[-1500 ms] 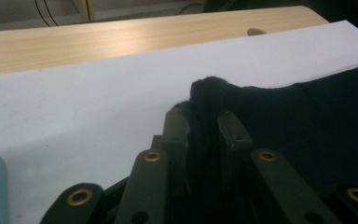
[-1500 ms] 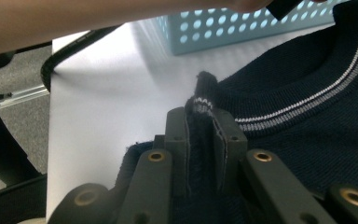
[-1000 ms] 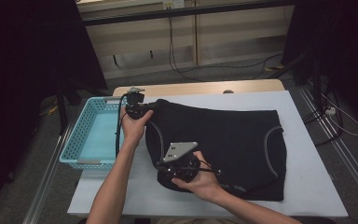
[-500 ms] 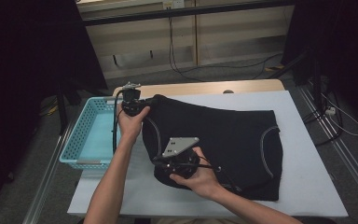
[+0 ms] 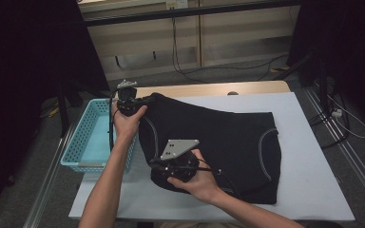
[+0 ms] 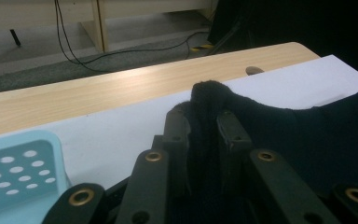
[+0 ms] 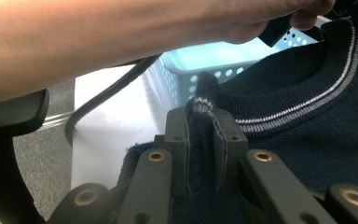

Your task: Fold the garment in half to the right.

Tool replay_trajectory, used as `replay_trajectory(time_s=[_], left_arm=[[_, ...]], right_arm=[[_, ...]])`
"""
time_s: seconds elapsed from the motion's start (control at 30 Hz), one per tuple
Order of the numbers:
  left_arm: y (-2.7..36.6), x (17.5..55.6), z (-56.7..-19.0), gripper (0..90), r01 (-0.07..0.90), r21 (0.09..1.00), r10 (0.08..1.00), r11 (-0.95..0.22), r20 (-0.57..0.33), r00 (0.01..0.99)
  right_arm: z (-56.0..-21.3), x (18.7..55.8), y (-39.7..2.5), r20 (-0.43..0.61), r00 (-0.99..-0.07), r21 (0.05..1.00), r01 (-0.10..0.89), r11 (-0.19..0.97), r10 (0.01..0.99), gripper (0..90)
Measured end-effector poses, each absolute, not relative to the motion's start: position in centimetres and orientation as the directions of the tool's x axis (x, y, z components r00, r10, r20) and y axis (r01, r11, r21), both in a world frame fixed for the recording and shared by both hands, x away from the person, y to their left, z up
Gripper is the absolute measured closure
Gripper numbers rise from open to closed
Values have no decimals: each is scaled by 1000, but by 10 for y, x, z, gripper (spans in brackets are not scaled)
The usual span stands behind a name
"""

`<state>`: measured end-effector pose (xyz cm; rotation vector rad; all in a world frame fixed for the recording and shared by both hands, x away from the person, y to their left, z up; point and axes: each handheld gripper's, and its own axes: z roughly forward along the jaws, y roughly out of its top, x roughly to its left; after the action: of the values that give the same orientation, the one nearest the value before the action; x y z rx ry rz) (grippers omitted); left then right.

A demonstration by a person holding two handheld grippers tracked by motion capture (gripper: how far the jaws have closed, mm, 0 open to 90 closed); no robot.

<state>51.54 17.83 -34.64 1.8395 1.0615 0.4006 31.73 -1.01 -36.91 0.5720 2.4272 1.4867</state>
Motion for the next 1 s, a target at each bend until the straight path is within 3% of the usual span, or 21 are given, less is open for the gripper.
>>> replay_trajectory(time_s=[1.0], left_arm=[[209, 510, -314, 769, 462, 874, 834, -154, -136, 534]], right_arm=[[-335, 319, 11, -22, -911, 924, 139, 357, 411, 785]])
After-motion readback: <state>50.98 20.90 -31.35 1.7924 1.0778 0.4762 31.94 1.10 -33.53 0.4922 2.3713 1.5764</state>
